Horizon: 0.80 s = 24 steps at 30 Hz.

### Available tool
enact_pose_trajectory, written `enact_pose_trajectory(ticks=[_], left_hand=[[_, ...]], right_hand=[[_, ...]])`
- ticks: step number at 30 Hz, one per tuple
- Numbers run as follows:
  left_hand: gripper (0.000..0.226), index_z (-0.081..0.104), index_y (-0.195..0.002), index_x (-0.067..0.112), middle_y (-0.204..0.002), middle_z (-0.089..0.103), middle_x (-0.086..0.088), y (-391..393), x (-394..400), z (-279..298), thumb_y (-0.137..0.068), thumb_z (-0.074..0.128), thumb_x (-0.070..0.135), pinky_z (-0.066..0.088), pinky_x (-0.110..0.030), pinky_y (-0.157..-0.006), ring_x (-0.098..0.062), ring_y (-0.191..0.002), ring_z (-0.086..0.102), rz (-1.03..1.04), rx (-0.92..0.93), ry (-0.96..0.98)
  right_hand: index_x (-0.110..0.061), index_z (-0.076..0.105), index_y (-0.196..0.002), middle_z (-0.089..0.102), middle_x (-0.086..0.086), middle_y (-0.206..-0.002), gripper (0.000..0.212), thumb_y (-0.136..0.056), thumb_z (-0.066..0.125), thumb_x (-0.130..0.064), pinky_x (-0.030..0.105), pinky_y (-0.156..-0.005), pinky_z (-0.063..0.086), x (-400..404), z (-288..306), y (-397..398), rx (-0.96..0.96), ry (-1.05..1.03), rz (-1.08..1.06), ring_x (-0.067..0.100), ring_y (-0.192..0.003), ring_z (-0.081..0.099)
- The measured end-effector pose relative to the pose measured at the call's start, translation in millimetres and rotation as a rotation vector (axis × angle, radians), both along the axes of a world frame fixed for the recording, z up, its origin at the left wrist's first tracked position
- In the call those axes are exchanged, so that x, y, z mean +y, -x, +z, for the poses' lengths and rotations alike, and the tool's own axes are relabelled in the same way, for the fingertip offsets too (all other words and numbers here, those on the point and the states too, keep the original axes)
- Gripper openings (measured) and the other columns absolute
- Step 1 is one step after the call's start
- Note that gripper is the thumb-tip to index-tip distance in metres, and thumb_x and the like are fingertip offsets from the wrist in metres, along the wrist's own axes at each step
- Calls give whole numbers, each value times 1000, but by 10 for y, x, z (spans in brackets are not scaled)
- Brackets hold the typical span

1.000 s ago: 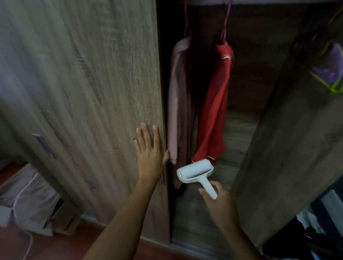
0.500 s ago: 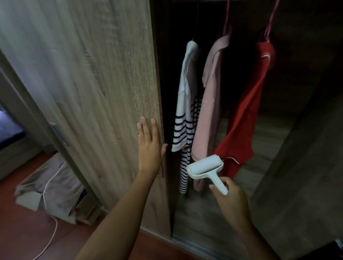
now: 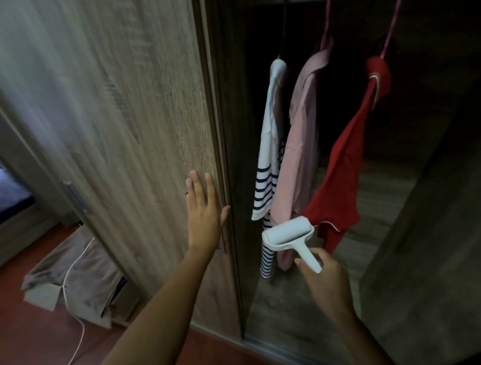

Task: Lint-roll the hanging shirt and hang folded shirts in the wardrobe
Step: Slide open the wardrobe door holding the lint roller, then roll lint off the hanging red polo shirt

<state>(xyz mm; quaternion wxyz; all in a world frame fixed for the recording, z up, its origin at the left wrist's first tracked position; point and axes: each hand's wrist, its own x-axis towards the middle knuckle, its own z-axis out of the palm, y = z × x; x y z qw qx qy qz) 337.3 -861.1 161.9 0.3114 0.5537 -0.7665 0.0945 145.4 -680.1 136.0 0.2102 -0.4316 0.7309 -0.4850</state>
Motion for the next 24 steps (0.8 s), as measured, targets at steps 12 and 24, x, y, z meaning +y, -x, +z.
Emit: enact_pose_trajectory(ticks=[12,24], left_hand=[[62,28,-147,2,-158,10,-21,748,494,436,-93,57,15,12,-27,-120,-28,-148,9,-356,520,142],[67,42,-137,7,-133,51,-1,1973,617,520,-85,68,39,38,-26,-104,-12,-123,47,-289,704,-160]], right_hand=[[-32,70,-104,73,-17,-88,27,-81,75,-19,20,-71,54,239,325,264,-111,370,-132,2,-83,68],[-31,64,-90,60,2,-63,10,-95,55,-30,26,-47,42,33,763,1583,-173,450,-130,7,-48,51]])
